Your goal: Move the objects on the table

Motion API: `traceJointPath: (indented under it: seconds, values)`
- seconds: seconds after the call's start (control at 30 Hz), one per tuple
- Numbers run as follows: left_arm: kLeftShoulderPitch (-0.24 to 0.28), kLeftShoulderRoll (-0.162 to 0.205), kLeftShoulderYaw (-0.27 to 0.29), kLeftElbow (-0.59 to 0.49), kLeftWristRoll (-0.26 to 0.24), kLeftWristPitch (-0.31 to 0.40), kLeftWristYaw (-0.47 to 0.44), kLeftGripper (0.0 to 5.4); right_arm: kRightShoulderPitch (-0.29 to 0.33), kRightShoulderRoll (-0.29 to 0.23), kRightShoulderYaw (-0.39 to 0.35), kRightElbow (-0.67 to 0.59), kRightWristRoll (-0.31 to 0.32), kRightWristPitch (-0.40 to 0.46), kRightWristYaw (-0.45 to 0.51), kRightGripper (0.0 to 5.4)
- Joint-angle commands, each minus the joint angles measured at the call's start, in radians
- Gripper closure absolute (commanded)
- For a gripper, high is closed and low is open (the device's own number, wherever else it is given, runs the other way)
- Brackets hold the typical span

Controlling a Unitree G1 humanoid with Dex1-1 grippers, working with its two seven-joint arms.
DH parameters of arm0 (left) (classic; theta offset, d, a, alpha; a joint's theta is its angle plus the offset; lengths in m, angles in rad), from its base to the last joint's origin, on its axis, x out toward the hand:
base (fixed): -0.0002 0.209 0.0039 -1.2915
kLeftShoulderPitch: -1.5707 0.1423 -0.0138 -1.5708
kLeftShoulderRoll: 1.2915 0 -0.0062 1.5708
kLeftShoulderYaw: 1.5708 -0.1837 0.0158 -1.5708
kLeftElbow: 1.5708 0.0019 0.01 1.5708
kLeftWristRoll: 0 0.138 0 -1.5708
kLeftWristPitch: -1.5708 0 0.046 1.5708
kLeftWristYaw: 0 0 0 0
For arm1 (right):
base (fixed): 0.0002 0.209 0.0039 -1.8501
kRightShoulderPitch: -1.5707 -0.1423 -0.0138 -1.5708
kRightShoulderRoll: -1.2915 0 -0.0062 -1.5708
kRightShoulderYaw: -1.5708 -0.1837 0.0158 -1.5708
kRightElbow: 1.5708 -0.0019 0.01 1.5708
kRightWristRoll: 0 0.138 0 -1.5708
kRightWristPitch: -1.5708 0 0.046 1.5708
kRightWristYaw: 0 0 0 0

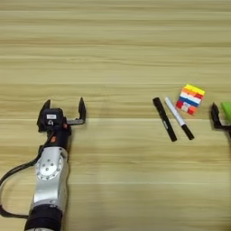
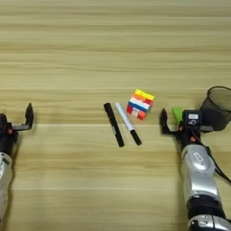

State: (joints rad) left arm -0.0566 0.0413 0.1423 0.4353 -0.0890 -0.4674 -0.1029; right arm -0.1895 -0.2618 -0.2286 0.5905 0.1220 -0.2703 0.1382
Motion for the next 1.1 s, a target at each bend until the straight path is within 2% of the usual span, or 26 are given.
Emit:
traceJointPath:
  seconds: [0.03, 0.3, 0.4, 0.57, 0.67, 0.9, 1.1]
  values:
    - [0.002, 0.006, 0.0, -0.011, -0.012, 0.016, -0.008, 0.0, 0.03, 0.003, 0.006, -0.042, 0.009, 0.044, 0.016, 0.02]
    - [0.002, 0.008, -0.001, -0.01, -0.013, 0.015, -0.008, 0.0, 0.051, 0.018, 0.006, -0.092, 0.032, 0.093, 0.039, 0.02]
    - [0.003, 0.009, -0.001, -0.012, -0.013, 0.016, -0.007, 0.0, 0.064, 0.023, 0.006, -0.126, 0.052, 0.161, 0.046, 0.02]
    - [0.004, 0.009, -0.002, -0.016, -0.012, 0.017, -0.007, 0.0, 0.085, 0.005, 0.008, -0.184, 0.028, 0.249, 0.015, 0.02]
    - [0.004, 0.009, -0.002, -0.017, -0.012, 0.018, -0.007, 0.0, 0.088, 0.002, 0.004, -0.197, 0.037, 0.299, 0.019, 0.02]
    - [0.006, 0.01, -0.002, -0.021, -0.013, 0.02, -0.007, 0.0, 0.082, -0.004, -0.007, -0.186, 0.046, 0.338, 0.023, 0.02]
    - [0.006, 0.009, -0.002, -0.023, -0.013, 0.021, -0.007, 0.0, 0.084, -0.006, -0.001, -0.187, 0.043, 0.345, 0.029, 0.91]
